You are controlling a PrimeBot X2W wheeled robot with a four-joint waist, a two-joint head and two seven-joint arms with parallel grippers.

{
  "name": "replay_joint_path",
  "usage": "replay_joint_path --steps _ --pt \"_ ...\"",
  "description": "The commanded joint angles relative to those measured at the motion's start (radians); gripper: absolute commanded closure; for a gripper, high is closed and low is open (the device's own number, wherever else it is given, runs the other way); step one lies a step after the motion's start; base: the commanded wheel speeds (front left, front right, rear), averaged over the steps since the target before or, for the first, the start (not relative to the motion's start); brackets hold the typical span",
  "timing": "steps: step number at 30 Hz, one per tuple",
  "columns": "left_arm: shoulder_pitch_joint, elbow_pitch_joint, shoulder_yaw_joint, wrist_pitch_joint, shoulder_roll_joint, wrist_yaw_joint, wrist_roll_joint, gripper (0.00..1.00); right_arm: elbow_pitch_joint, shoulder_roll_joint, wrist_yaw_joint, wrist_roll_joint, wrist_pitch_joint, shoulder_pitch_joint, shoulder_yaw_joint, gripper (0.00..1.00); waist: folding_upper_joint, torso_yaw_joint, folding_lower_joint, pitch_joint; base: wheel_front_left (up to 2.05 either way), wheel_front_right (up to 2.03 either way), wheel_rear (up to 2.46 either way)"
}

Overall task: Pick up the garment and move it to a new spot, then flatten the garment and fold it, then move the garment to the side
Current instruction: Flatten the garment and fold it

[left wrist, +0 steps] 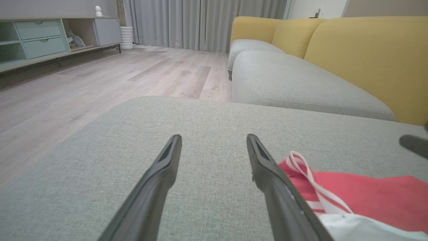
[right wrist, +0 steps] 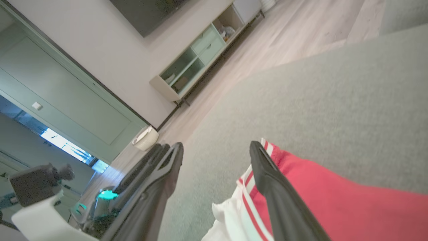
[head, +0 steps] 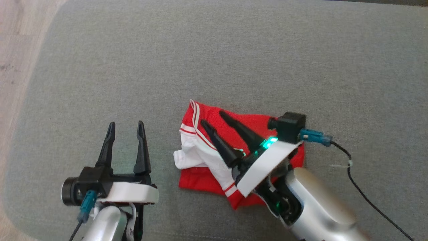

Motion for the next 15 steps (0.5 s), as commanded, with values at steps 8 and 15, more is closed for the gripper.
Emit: replay_joint_path --steps 8,15 --pt "-0.037 -0.022 0.05 -0.012 0.015 0.0 0.001 0.0 -0.079 -0.039 -0.001 -0.148 -0.202 -0.048 -0.155 0.0 0.0 -0.042 -0.0002 -0.004 0.0 0.0 0.0" --pt "-0.021 -0.033 0.06 -0.012 0.035 0.01 0.007 0.0 -0.154 -0.111 -0.001 -0.377 -0.182 0.089 -0.448 0.0 0.0 -0.08 -0.0002 -0.016 0.0 0.0 0.0"
